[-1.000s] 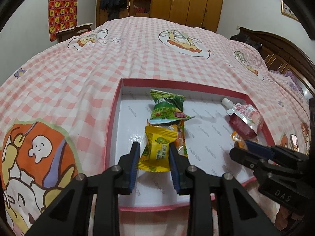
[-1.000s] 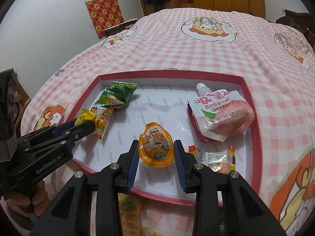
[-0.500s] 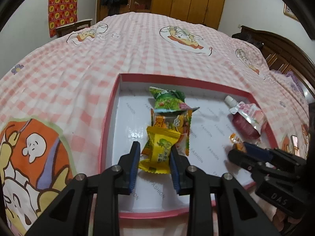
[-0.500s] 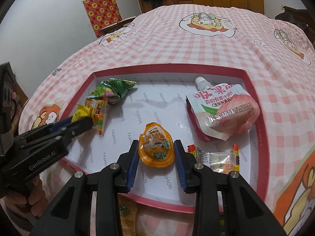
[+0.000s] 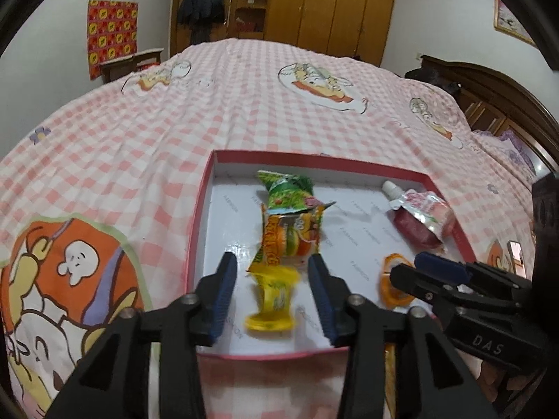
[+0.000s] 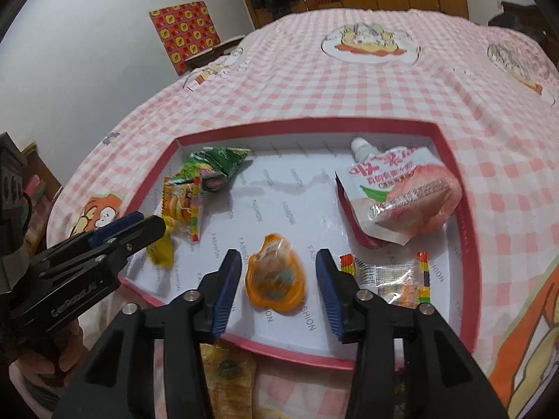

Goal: Organize snacks
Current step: 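Open the left tool to drop the yellow candy while the right tool releases the jelly cup, then move both open tools back from the tray to the snack pile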

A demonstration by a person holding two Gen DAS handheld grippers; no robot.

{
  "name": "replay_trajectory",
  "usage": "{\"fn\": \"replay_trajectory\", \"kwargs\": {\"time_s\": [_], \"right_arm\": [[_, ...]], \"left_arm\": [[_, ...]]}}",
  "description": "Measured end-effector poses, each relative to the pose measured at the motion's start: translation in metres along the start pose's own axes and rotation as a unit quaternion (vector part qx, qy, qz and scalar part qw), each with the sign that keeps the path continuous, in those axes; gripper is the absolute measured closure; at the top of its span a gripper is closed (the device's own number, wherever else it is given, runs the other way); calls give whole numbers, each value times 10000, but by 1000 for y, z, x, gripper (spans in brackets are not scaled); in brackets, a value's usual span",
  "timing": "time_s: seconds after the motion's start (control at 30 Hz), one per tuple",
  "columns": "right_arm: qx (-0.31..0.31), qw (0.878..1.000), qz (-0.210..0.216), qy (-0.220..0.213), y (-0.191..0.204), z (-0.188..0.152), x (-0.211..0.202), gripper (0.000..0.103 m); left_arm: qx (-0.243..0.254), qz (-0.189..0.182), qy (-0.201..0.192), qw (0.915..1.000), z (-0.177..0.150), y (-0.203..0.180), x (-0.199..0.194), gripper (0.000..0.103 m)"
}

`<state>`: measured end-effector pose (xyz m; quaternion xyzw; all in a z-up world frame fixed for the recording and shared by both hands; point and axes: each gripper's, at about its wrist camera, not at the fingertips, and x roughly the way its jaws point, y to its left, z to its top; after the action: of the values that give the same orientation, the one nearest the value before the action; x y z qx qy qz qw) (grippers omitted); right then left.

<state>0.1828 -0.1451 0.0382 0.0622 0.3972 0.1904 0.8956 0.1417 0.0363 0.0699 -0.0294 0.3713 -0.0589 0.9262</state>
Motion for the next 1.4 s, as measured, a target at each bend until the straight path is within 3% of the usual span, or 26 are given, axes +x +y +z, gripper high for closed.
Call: {"fn": "replay_trajectory", "kwargs": {"time_s": [0.23,0.67,1.17,1.4], "right_arm": [[-8,9999,95,-54,5,-6,-19,55],[195,9997,-52,-106,-7,-34,-60,55],[602,9979,-248,-21,-49,-70,-81,55],[522,9974,-485,-118,-56,-74,-89,55]], "left_arm": [[160,-57,-9,9999,-5,-15,-19,54],[72,-382,421,9984,-26,-37,-42,52],[-182,-775,1079,9910,-53,-60,-28,52],[-105,-734,1239,9895,-60,-72,-18,52]]}}
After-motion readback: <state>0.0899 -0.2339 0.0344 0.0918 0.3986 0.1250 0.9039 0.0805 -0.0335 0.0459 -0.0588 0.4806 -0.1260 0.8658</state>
